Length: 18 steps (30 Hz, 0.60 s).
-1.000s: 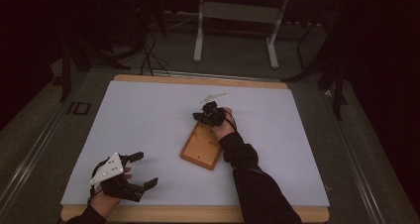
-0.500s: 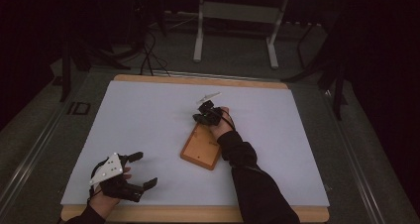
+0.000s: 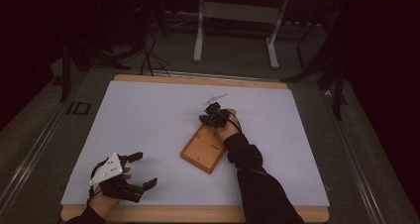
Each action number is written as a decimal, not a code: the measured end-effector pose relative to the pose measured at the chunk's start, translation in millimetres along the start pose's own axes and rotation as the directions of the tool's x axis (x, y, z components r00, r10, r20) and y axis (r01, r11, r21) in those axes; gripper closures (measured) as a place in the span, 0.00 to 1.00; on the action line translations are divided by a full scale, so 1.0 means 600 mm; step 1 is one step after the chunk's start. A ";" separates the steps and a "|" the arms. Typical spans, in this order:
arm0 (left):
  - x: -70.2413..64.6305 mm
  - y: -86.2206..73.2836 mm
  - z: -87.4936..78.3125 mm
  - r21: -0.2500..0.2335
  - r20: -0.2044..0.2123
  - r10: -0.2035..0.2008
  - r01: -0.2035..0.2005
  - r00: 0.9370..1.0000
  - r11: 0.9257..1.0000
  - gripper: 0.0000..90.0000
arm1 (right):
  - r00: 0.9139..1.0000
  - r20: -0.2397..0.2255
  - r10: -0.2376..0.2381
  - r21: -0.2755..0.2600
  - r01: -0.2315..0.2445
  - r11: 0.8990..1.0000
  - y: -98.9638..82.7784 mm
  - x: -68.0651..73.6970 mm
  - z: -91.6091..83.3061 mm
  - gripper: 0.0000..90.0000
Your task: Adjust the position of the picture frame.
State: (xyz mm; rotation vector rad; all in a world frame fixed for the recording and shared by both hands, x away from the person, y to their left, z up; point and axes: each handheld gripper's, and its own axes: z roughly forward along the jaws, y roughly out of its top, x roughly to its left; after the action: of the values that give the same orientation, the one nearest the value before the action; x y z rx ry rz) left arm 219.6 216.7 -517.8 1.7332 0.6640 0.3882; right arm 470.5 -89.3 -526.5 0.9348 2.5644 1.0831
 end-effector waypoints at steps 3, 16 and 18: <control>0.000 -0.001 0.000 0.002 -0.001 -0.001 0.001 1.000 1.000 0.01 | 1.000 -0.011 0.013 -0.002 -0.013 1.000 -0.009 -0.006 -0.009 1.00; -0.001 -0.001 0.006 0.011 0.001 -0.002 0.002 1.000 1.000 0.01 | 1.000 -0.020 0.014 0.009 -0.014 1.000 -0.027 -0.013 -0.027 1.00; -0.001 -0.001 0.006 0.010 0.001 -0.002 0.002 1.000 1.000 0.01 | 1.000 -0.015 0.017 0.017 -0.017 1.000 -0.025 -0.014 -0.024 1.00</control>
State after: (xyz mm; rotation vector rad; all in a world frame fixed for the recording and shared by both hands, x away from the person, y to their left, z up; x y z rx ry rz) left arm 221.0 213.6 -519.0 1.7423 0.6675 0.3834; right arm 463.8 -110.9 -527.3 0.9583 2.5860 1.0783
